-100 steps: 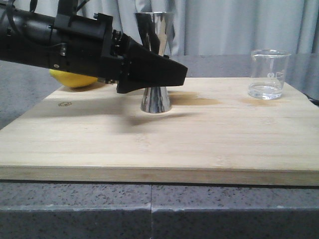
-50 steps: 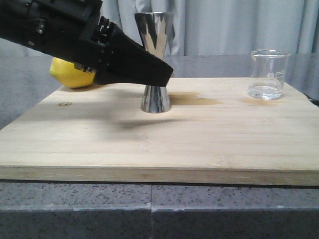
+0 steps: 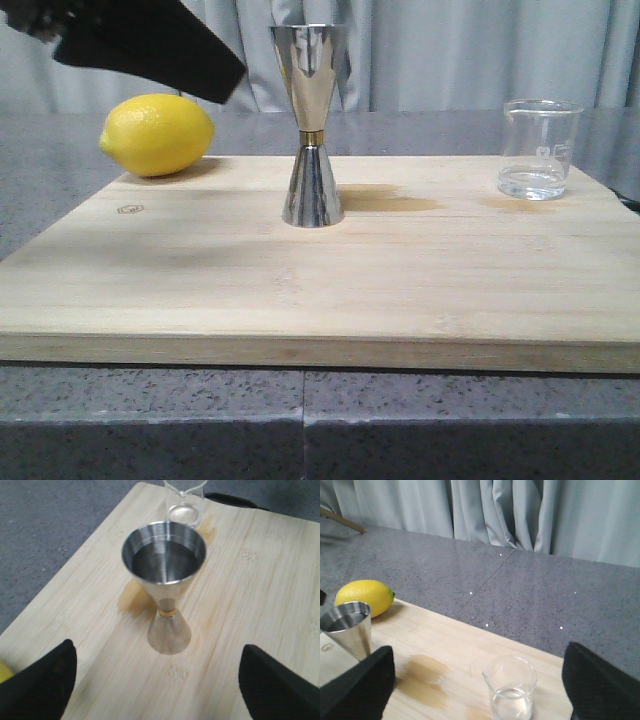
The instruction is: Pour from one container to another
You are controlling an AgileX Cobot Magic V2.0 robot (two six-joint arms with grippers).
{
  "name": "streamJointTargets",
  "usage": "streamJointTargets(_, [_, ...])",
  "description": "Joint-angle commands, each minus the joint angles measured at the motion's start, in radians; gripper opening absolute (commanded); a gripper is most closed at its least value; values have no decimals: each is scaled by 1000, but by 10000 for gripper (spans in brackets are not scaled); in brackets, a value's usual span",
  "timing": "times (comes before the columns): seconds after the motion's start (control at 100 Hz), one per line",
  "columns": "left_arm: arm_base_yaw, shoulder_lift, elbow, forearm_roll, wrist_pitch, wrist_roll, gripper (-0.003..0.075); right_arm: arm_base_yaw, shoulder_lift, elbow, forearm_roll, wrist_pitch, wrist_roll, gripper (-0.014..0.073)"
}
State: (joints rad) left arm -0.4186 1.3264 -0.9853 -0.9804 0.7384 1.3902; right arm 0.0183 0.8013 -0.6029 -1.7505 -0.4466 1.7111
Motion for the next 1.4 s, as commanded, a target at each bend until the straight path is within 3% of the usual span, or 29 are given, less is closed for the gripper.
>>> streamJointTargets(0.0, [-6,-106,-23,118,-32,-212,610,-2,-8,-39,-69,-5,114,617])
streamJointTargets(0.07, [-6,-165,-23,250,-32,-380,610,-5,-8,-55,-109,-28,195,617])
streamJointTargets(0.34, [-6,-359,-23,732,39,-1042,608,-7,-8,-87,-109,-99,233,617])
streamJointTargets(0.48, [-6,-432,-22,829,139,-1183,608,-7,-8,-87,-109,-106,236,617])
streamJointTargets(0.68, [-6,-527,-11,1071,197,-1566,608,-7,-8,-87,-109,-121,264,617])
streamJointTargets(0.78, [-6,-575,20,1157,176,-1647,608,-7,-8,-87,-109,-126,264,617])
streamJointTargets(1.04, [-6,-615,80,1183,173,-1651,608,-7,-8,-87,-109,-128,264,592])
streamJointTargets(1.18, [-6,-615,95,1187,164,-1651,542,-7,-8,-87,-109,-128,264,386])
streamJointTargets(1.3, [-6,-615,100,1190,156,-1651,371,-7,-8,-87,-109,-128,264,164])
streamJointTargets(1.39, [-6,-615,100,1198,155,-1651,240,-7,-8,-87,-109,-128,264,54])
